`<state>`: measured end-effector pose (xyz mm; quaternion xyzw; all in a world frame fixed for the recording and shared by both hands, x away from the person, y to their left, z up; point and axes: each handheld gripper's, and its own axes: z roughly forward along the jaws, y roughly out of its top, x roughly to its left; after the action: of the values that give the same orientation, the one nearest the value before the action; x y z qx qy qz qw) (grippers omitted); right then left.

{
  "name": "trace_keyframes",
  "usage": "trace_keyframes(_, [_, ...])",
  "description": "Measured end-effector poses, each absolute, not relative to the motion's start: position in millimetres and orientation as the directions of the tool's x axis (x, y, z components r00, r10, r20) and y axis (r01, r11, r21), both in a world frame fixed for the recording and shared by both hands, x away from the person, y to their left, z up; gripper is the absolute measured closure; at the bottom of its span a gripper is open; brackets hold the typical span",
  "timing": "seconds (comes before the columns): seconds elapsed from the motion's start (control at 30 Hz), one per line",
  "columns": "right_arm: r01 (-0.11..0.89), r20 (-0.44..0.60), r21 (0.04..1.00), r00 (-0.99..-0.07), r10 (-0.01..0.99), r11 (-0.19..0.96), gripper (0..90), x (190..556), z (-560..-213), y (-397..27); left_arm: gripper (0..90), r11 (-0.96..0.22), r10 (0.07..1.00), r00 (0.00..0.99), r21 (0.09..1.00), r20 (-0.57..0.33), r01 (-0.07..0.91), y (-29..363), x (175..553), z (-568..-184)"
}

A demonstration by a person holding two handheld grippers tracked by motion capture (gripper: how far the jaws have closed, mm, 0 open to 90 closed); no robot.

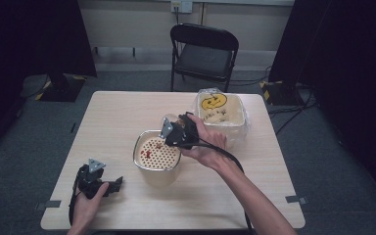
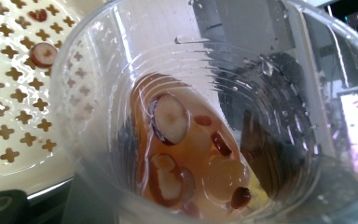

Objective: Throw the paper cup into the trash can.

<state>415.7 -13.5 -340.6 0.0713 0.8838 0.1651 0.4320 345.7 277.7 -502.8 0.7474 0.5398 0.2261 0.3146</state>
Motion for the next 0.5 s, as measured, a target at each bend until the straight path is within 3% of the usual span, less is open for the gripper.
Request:
trace_keyframes(0.37, [-0.070,-0.839,0.170,-0.534,0.107,0.983,43.8,411.5,-343.7,4.2,0.3,-0.220,0.949,0.315,0.714,-0.002,0.665,277.7,345.7,-502.8])
trace_keyframes(0.5, [-0.083,-0.836,0.150,-0.543,0.081,0.985,44.0,411.5,-346.5,5.1,0.3,-0.220,0.949,0.315,0.714,-0.001,0.665,277.7,345.7,-502.8])
